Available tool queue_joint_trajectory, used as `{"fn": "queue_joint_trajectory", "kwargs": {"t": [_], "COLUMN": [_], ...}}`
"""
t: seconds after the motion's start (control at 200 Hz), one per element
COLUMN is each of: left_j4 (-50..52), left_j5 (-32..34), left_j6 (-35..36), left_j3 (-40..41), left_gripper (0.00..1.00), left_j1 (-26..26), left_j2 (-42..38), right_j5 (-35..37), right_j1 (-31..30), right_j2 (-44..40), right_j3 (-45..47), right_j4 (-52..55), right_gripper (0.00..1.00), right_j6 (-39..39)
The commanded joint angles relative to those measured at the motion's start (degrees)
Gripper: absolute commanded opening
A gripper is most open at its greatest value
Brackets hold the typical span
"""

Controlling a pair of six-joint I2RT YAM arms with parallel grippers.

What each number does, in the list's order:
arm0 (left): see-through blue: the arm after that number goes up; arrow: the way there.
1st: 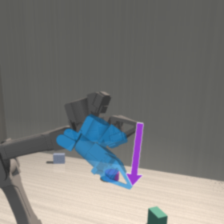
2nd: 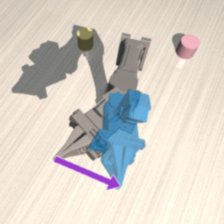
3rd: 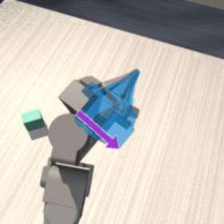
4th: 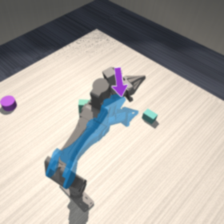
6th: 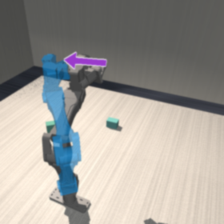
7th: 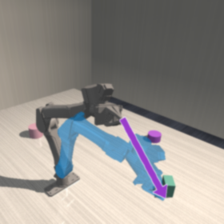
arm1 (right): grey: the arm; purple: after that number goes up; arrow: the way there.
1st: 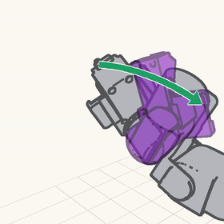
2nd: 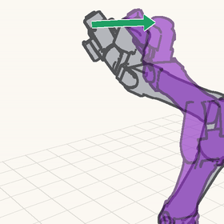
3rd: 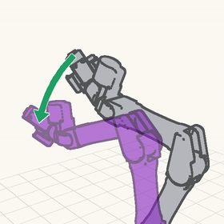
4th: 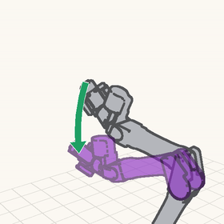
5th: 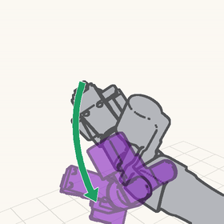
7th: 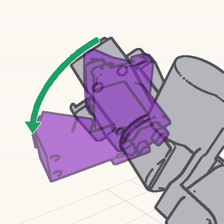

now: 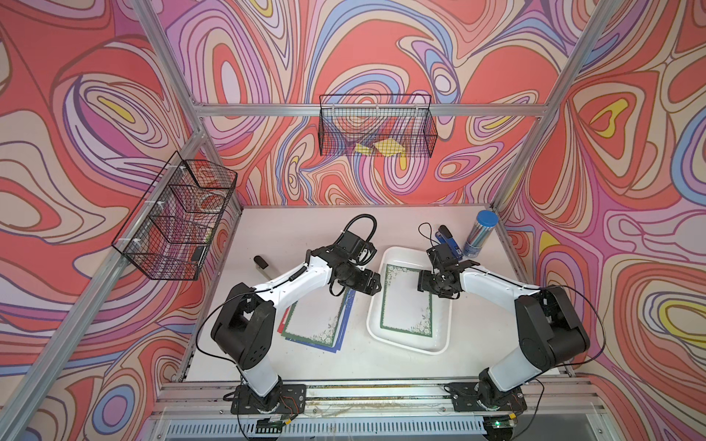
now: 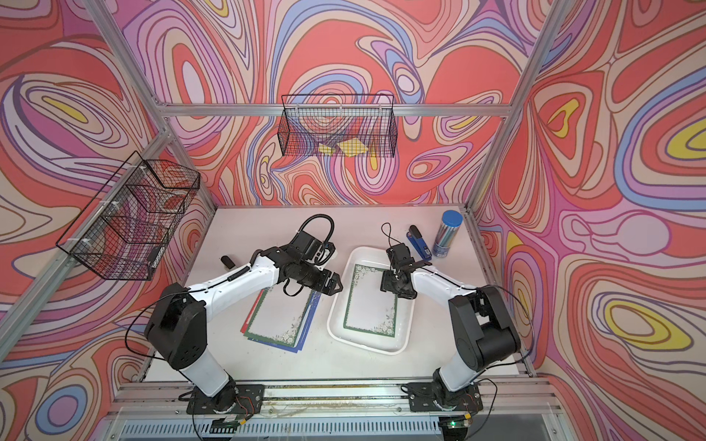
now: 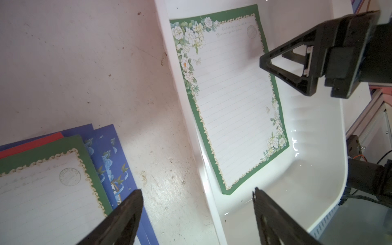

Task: Take out the stationery paper from the storage box
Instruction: Adjust the storage box at the center of the board.

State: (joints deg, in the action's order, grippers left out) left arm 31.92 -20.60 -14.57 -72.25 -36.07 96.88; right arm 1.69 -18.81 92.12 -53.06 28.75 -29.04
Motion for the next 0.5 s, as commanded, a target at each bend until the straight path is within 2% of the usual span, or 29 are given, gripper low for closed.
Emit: {"fn": "queue_joint_trajectory", "kwargs": {"t": [0.0, 0.18, 0.496], "left_j4": [1.58, 2.1, 2.45], "left_j5": [-0.55, 0.48, -1.23], "left_j6": [-1.9, -3.14, -4.42], "left_j3": [-1.18, -1.67, -2.2], "left_gripper": [0.85, 0.84, 0.76], "left_j1": [-0.49, -0.58, -0.58], "left_j2": [0.75, 1.27, 2.77], "right_j5": [0.58, 2.08, 2.13], "right_j1": [0.35, 0.36, 0.34], "right_j2": [1.19, 2.66, 6.74], "right_j3": [0.87, 0.75, -0.06], "right_j4": [0.08, 0.3, -1.15], "right_gripper": [0.69, 0.69, 0.69], "right_j6": [-0.8, -2.33, -3.79]}}
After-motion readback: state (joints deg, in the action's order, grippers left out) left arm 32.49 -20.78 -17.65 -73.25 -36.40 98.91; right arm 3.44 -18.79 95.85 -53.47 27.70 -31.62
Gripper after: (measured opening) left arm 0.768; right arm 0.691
